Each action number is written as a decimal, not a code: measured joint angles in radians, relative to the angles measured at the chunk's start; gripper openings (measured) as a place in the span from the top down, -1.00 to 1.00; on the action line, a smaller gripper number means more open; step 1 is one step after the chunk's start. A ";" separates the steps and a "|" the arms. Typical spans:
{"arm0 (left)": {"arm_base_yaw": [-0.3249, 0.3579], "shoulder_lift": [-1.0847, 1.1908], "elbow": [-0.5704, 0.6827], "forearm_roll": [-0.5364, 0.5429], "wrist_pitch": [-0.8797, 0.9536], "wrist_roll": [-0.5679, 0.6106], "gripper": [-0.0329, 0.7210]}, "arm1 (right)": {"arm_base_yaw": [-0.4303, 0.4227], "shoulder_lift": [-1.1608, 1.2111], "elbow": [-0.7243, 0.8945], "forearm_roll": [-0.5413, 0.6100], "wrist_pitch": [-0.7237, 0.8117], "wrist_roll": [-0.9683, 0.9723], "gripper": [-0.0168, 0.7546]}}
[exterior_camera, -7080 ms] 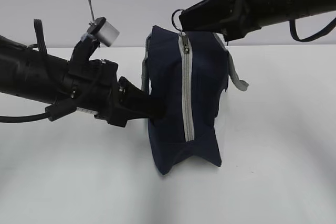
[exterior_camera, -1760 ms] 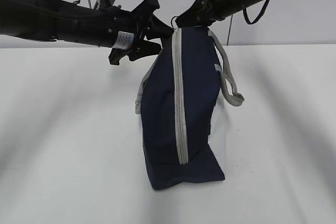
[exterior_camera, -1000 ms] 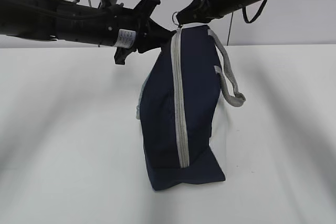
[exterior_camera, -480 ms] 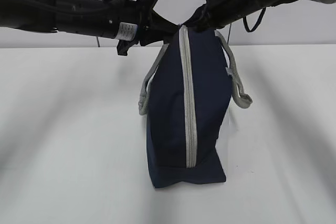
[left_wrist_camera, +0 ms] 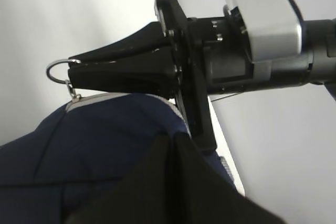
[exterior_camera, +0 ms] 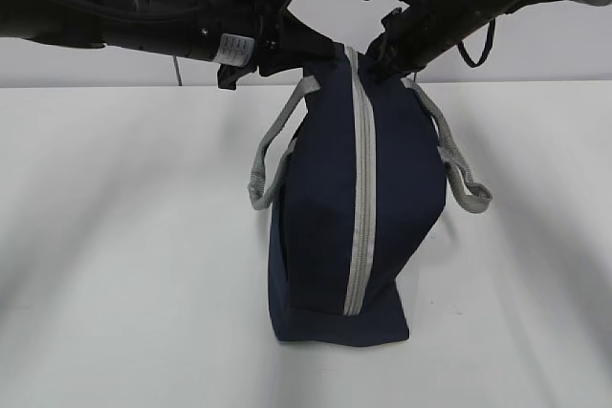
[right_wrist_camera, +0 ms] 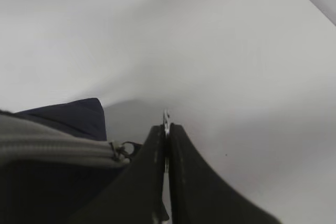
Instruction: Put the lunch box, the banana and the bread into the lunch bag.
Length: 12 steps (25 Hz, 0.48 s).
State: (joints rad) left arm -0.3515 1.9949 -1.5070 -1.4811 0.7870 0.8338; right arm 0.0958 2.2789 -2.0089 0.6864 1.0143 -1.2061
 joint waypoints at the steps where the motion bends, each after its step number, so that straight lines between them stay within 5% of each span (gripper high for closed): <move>1: 0.000 0.000 0.000 0.000 -0.002 0.001 0.91 | 0.000 0.000 -0.002 0.005 0.000 0.001 1.00; 4: 0.000 -0.005 -0.003 0.041 -0.012 0.002 0.78 | -0.002 0.000 -0.021 0.029 0.000 0.006 0.85; 9: 0.009 -0.024 -0.014 0.140 -0.036 0.003 -0.29 | -0.006 0.000 -0.067 0.050 -0.002 0.074 -0.08; 12: 0.034 -0.024 -0.014 0.166 -0.029 0.003 -0.57 | -0.006 -0.013 -0.087 0.051 0.027 0.153 -0.32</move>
State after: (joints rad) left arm -0.3172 1.9707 -1.5215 -1.3152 0.7580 0.8371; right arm 0.0897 2.2659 -2.0955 0.7376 1.0415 -1.0535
